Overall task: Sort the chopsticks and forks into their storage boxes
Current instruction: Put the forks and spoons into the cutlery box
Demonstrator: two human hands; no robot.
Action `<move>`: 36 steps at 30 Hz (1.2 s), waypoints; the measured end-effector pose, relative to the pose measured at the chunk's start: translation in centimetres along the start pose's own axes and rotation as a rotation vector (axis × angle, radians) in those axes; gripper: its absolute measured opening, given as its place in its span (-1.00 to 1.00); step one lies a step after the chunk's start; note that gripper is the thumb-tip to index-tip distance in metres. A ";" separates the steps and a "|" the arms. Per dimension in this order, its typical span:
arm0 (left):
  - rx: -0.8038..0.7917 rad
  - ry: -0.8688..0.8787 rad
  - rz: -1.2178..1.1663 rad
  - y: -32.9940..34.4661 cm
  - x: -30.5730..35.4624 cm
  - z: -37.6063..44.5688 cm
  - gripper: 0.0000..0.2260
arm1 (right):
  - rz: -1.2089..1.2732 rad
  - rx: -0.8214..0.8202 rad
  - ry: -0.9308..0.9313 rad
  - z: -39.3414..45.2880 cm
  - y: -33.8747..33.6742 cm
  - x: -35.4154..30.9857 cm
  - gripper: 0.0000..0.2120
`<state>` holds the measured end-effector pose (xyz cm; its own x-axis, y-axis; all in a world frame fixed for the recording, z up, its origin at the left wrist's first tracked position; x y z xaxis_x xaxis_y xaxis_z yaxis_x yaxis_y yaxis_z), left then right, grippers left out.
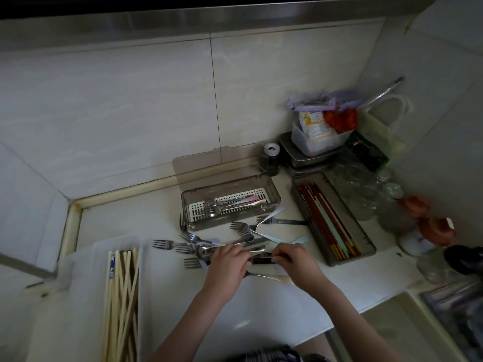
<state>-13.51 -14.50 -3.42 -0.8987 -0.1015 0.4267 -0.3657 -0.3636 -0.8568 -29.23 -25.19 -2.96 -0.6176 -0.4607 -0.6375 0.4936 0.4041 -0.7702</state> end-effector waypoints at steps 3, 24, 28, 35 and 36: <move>-0.002 -0.017 -0.085 -0.8 -0.5 0.9 -0.90 | 0.065 0.002 0.036 -0.3 -0.1 -0.4 -0.86; -0.128 -0.341 0.057 -2.5 -10.0 9.9 -0.59 | 0.686 0.047 0.579 -2.9 -1.4 0.8 -0.85; 0.081 -0.242 0.107 -3.0 -8.1 8.1 -0.61 | 0.616 0.067 0.558 -2.7 -1.4 0.8 -0.88; 0.058 0.192 0.027 -0.9 1.2 2.0 -0.71 | 0.626 0.105 0.471 -1.3 -2.1 -1.2 -0.92; 0.032 0.191 0.004 -0.5 1.9 1.4 -0.71 | 0.636 0.102 0.453 -1.3 -2.2 -1.4 -0.93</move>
<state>-14.65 -15.82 -1.77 -0.9310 0.0739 0.3575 -0.3567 -0.3934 -0.8474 -30.22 -24.40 -0.32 -0.3762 0.2106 -0.9023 0.8761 0.3977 -0.2725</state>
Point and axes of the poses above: each hand's wrist, its own z-axis towards the middle knuckle, its own y-axis out of the palm, x = y × z, the point moved 2 cm from there along z, towards the middle knuckle, and after that the axes turned 9 degrees about x, right-handed, at the moved point
